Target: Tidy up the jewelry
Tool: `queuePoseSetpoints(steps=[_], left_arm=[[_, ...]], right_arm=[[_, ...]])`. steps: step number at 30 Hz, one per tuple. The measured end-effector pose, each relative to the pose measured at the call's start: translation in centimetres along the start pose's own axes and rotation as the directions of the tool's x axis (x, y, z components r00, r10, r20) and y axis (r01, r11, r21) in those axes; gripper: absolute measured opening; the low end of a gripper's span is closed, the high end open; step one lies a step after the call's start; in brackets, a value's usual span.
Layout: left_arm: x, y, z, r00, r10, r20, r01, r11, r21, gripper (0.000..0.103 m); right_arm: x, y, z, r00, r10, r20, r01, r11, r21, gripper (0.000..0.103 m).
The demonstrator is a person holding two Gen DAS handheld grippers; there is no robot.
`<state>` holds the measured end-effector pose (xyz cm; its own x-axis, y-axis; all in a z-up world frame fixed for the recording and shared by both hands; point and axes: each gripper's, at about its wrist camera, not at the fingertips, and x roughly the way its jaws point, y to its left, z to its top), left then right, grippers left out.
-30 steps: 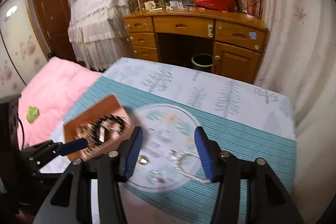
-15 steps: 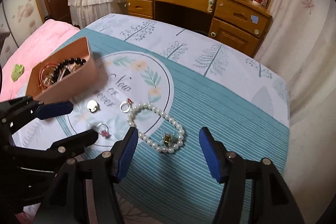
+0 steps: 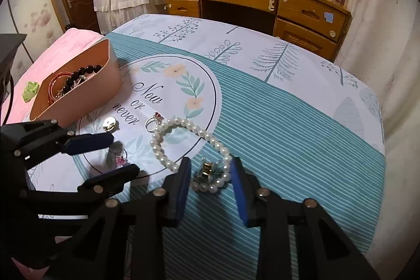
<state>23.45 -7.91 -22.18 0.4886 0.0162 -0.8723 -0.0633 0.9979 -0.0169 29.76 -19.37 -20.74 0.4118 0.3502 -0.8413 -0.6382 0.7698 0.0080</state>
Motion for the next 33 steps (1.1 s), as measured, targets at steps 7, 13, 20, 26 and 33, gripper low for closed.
queuePoseSetpoints(steps=[7, 13, 20, 26, 33], left_arm=[[0.0, 0.7, 0.1, 1.000, -0.012, 0.009, 0.012, 1.000, -0.014, 0.020], [0.0, 1.1, -0.1, 0.999, -0.029, 0.016, 0.029, 0.999, -0.022, 0.019], [-0.6, 2.1, -0.3, 0.998, -0.067, 0.014, 0.068, 0.996, -0.057, 0.019], [-1.9, 3.8, 0.3, 0.993, -0.114, 0.012, 0.115, 0.990, -0.079, 0.019], [-5.1, 6.2, 0.9, 0.979, -0.195, 0.059, 0.197, 0.980, -0.037, 0.020]], right_arm=[[-0.2, 0.2, 0.2, 1.000, 0.010, 0.007, -0.010, 1.000, 0.003, 0.011], [-0.3, 0.7, 0.4, 1.000, -0.001, 0.000, 0.001, 1.000, -0.008, 0.011], [-1.0, 1.1, 0.8, 1.000, -0.016, 0.002, 0.016, 1.000, -0.001, 0.011], [-1.7, 1.6, 1.6, 1.000, -0.020, 0.007, 0.020, 0.998, 0.059, 0.011], [-2.4, 3.1, 3.3, 0.999, -0.034, -0.002, 0.034, 0.985, 0.167, 0.011]])
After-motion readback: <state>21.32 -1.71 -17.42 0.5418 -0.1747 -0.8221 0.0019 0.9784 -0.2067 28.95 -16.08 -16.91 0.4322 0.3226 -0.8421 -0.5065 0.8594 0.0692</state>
